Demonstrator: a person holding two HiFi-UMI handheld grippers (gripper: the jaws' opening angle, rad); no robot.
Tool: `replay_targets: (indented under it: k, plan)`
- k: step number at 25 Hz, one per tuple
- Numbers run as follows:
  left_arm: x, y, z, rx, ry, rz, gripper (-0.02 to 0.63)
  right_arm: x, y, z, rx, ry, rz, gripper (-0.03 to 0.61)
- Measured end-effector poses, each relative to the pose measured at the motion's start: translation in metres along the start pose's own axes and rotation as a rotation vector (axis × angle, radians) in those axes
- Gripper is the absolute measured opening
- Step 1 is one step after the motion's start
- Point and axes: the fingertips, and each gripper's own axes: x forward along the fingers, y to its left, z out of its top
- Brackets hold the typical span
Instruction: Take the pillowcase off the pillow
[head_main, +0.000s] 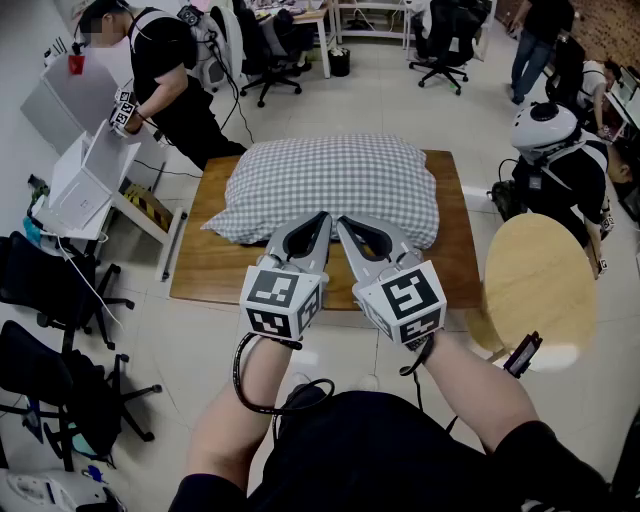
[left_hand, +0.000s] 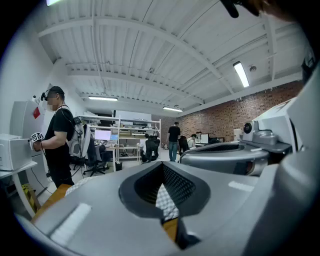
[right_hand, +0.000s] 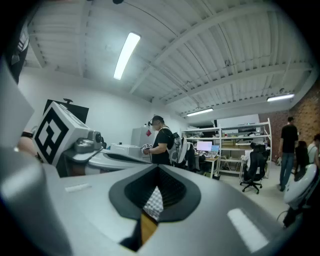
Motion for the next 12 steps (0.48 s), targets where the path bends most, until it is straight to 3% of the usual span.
replay_targets:
  k: [12]
  plan:
    - [0.015,0.022,-0.023,-0.016,0.017,0.039,0.002,0.020,-0.014,-0.025,0.003,0.009,0.017,0.000]
